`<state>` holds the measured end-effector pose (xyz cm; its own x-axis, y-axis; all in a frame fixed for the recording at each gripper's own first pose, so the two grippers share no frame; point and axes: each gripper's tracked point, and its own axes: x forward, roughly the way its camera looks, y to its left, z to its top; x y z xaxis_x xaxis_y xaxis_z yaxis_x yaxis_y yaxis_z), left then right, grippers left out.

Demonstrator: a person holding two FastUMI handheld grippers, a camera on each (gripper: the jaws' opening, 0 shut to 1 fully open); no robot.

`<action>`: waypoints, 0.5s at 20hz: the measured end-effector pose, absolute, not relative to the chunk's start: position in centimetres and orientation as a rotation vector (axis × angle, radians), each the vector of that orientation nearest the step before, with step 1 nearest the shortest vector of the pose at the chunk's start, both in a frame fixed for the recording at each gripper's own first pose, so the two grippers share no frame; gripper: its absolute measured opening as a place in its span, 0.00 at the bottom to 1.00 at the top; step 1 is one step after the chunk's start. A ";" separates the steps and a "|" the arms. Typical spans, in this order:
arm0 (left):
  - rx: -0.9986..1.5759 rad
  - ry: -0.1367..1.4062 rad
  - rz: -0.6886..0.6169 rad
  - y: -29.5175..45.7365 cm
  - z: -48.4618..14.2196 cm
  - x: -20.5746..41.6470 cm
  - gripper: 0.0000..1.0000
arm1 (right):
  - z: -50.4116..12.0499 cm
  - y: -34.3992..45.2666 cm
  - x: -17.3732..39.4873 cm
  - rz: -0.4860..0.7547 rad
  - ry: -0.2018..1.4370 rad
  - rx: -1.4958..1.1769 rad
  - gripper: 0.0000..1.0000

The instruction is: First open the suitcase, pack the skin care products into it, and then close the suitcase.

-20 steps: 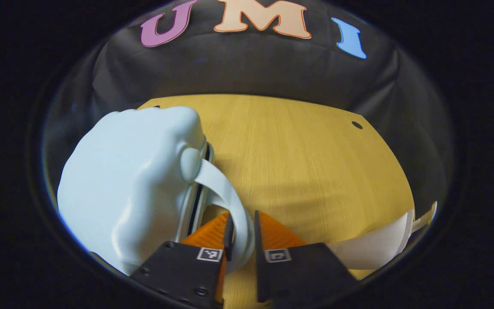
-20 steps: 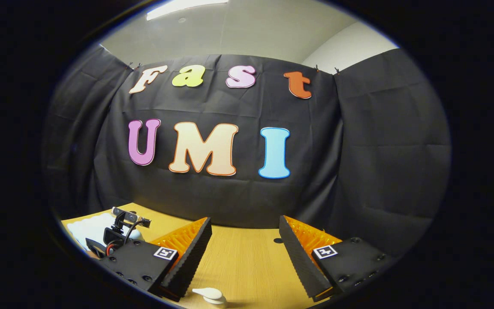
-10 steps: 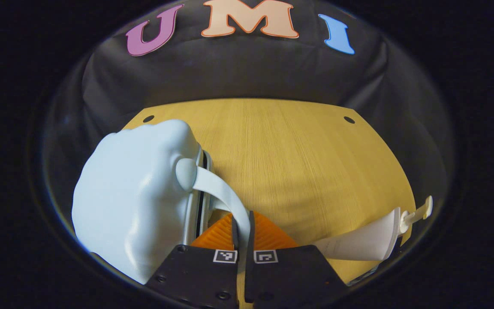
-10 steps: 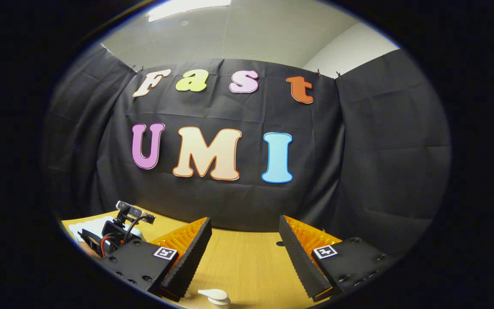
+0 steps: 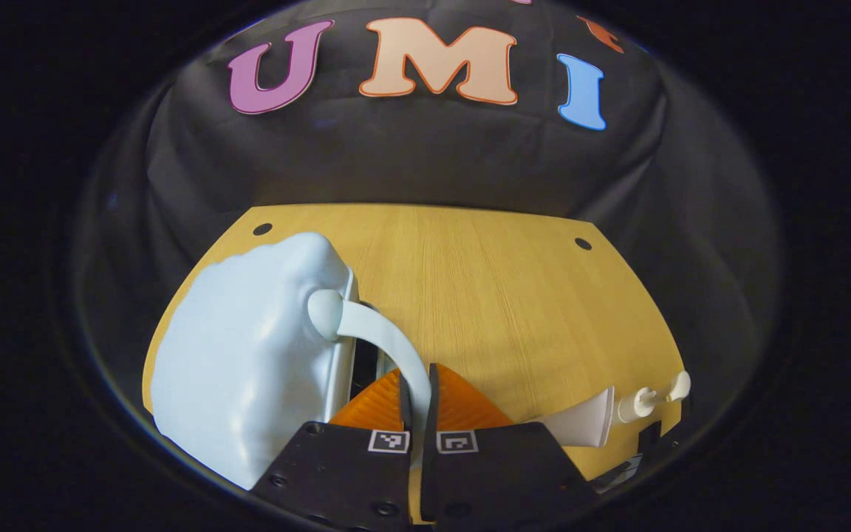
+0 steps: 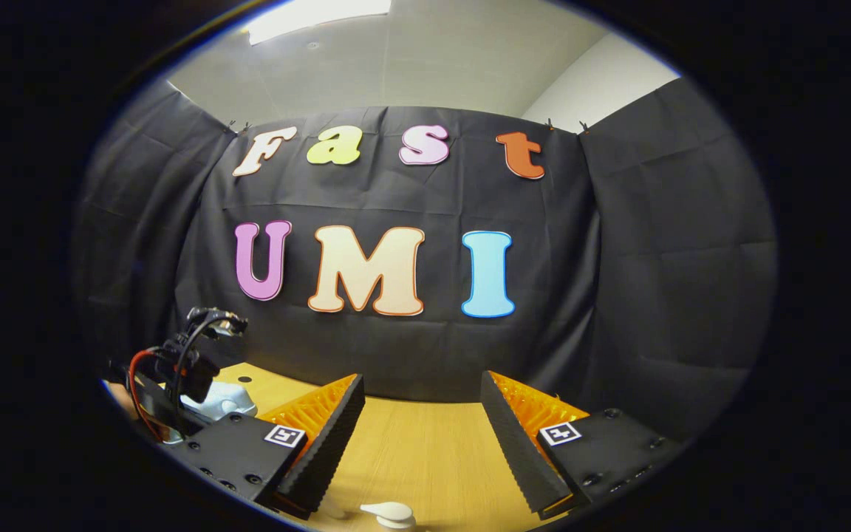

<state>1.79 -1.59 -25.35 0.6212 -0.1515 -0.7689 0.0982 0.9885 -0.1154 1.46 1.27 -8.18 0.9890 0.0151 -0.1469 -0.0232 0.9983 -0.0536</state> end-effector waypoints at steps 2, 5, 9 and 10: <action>-0.057 0.859 -0.144 -0.3 -23.6 2.1 0.00 | -8.0 1.7 1.4 0.027 0.143 -0.054 1.00; -0.054 0.809 -0.140 2.2 -20.3 2.7 0.00 | -8.1 2.7 1.6 0.036 0.145 -0.044 0.99; -0.030 0.742 -0.118 6.9 -16.7 3.4 0.00 | -8.5 4.5 1.8 0.044 0.148 -0.023 0.99; -0.015 0.728 -0.117 8.0 -15.9 3.6 0.00 | -8.6 5.1 2.0 0.046 0.149 -0.021 0.99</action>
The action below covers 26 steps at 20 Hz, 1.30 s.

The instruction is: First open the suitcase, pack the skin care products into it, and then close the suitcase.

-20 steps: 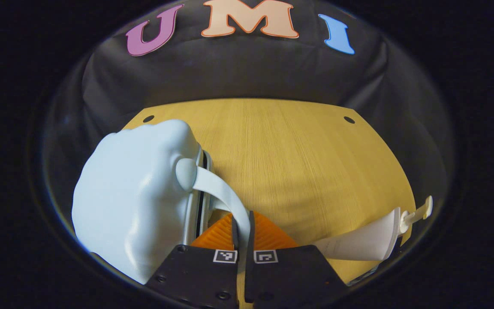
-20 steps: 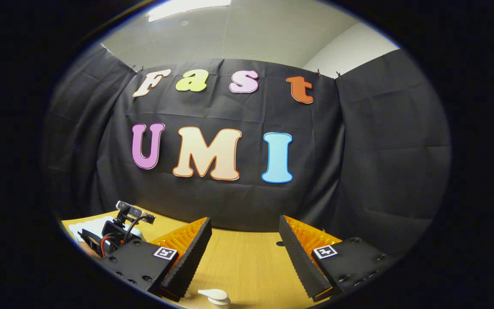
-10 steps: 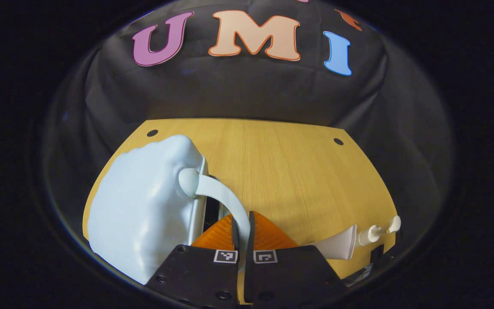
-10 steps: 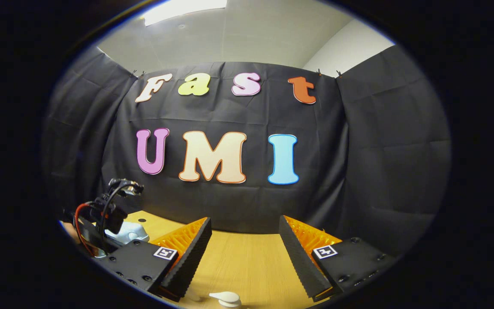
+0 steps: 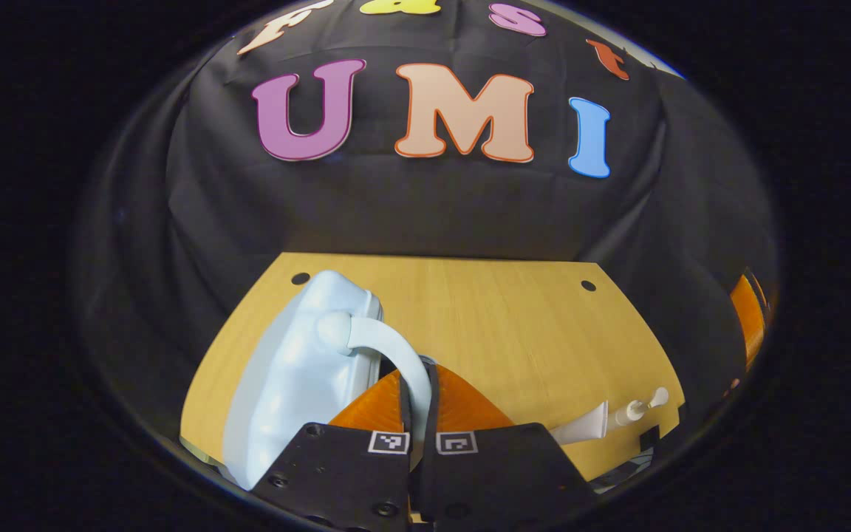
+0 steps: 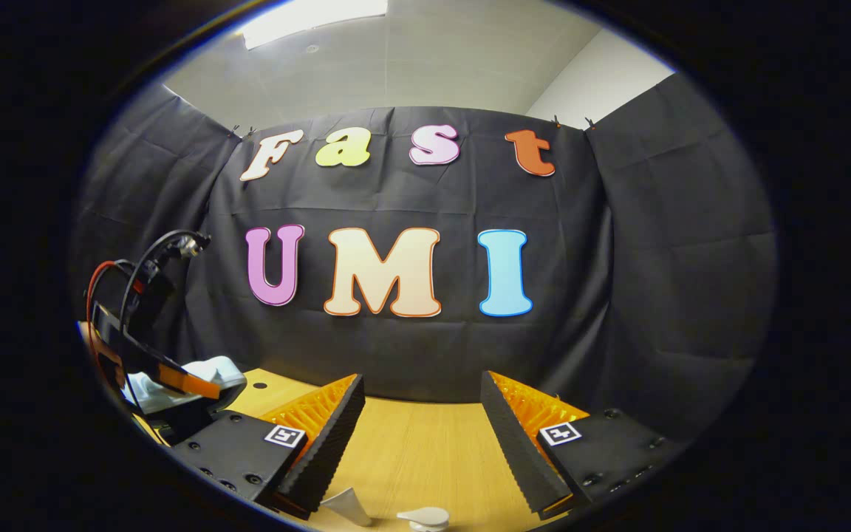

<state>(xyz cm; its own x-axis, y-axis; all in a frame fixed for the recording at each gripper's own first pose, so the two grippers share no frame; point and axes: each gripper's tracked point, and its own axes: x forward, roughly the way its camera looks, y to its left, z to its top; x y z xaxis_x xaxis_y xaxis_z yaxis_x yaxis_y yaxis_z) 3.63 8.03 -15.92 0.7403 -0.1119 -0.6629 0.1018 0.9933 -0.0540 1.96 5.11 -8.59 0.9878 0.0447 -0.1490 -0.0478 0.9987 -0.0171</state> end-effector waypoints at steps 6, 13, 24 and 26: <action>-0.041 0.686 -0.124 13.9 -13.3 4.0 0.00 | -8.3 9.9 2.6 0.054 0.134 -0.005 0.99; 0.011 0.641 -0.073 22.8 -12.4 5.2 0.00 | -7.9 16.2 3.2 0.060 0.113 -0.021 0.99; -0.015 0.665 0.081 38.1 -16.4 6.0 0.00 | -8.0 23.3 3.7 0.090 0.116 -0.057 0.99; -0.028 0.688 0.091 39.8 -17.6 6.0 0.00 | -8.0 24.0 3.7 0.098 0.120 -0.066 0.99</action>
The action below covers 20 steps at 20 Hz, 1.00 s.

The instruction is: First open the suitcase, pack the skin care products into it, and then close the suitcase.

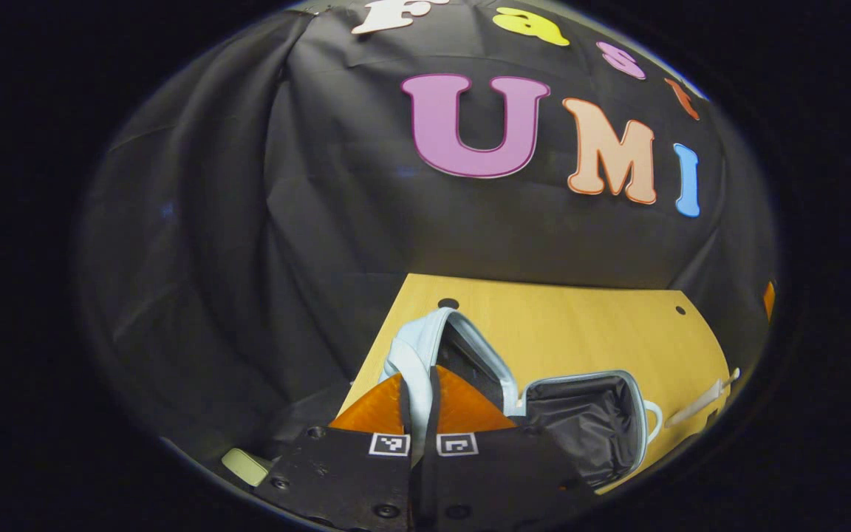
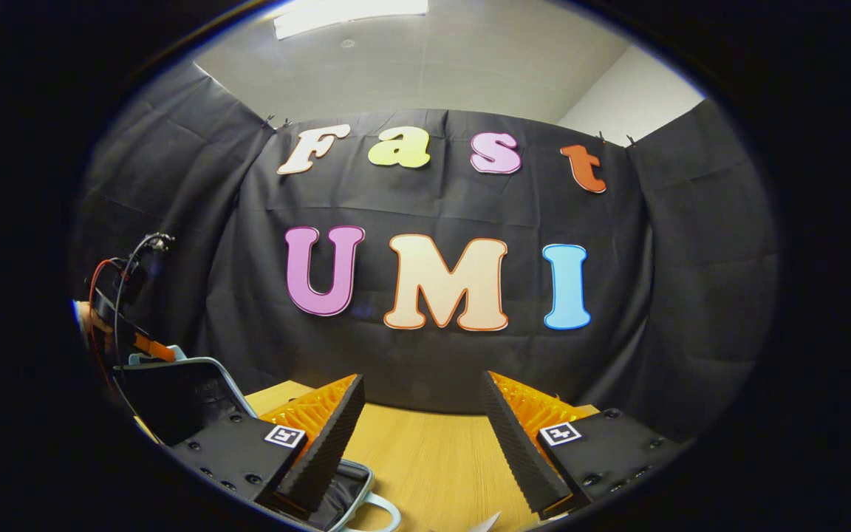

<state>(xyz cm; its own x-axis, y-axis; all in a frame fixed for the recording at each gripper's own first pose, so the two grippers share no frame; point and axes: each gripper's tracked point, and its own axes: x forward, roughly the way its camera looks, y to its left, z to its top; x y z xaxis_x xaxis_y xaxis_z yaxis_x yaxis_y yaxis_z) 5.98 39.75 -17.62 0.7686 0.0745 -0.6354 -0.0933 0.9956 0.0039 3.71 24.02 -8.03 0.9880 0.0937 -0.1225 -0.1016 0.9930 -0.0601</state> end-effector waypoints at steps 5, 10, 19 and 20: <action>-0.079 0.743 0.142 43.6 -20.8 5.7 0.00 | -7.6 24.5 4.0 0.089 0.111 -0.083 0.99; -0.123 0.773 0.169 46.8 -25.0 5.2 0.00 | -8.1 24.5 4.0 0.073 0.126 -0.085 0.99; -0.145 0.801 0.299 51.2 -30.7 3.8 0.00 | -8.2 24.9 3.3 0.061 0.141 -0.136 1.00; -0.113 0.763 0.341 52.2 -30.2 3.9 0.01 | -8.2 25.0 3.3 0.065 0.147 -0.136 0.99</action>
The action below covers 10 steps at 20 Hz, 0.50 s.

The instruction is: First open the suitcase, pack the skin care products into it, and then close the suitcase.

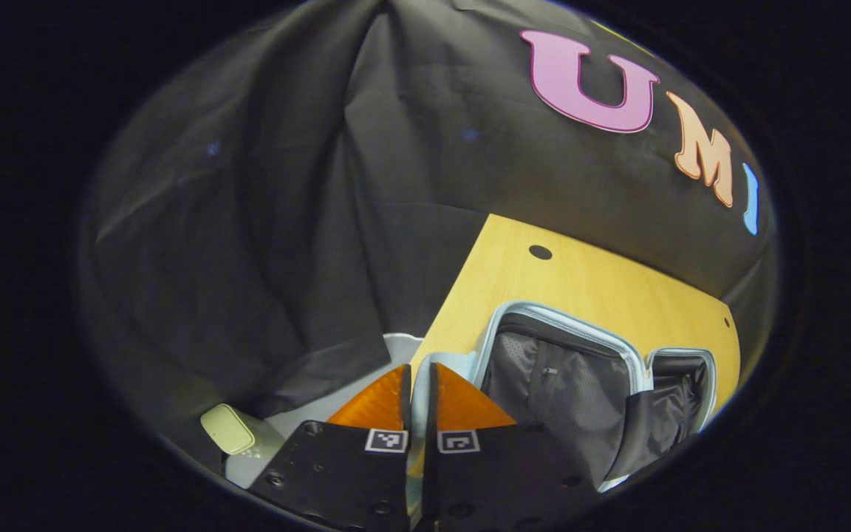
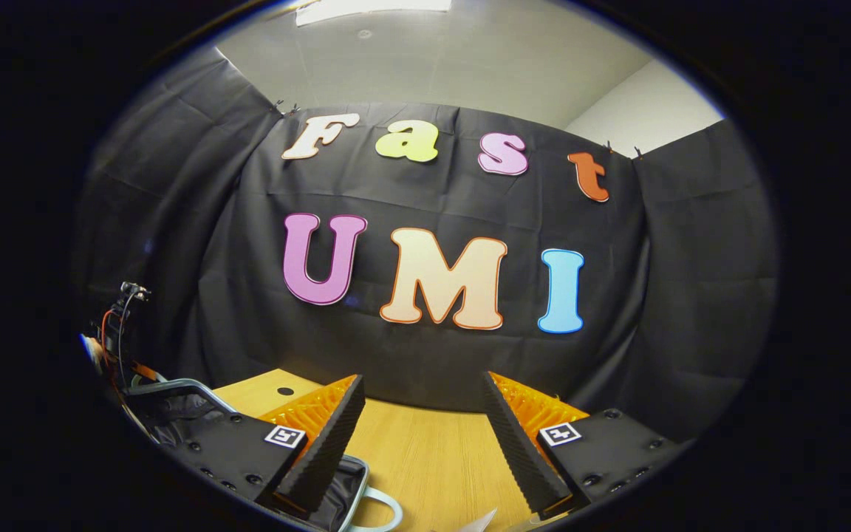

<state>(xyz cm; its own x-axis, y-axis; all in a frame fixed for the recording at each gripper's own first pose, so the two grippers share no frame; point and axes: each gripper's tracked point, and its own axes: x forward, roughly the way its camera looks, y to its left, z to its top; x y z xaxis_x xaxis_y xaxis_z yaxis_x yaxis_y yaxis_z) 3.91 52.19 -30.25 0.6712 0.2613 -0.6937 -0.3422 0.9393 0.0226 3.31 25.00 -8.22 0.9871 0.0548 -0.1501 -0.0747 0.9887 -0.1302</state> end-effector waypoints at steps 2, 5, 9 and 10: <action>-0.100 0.695 0.387 53.4 -29.2 5.2 0.43 | -8.1 25.0 3.4 0.074 0.146 -0.144 0.99; -0.044 0.612 0.421 52.9 -25.1 5.6 0.94 | -7.4 24.6 3.4 0.082 0.128 -0.136 0.99; 0.017 0.421 0.397 48.4 -18.1 6.8 0.95 | -7.1 22.3 3.4 0.083 0.117 -0.111 0.99; 0.021 0.372 0.388 46.8 -16.2 7.1 0.94 | -7.1 21.6 3.4 0.083 0.118 -0.100 0.99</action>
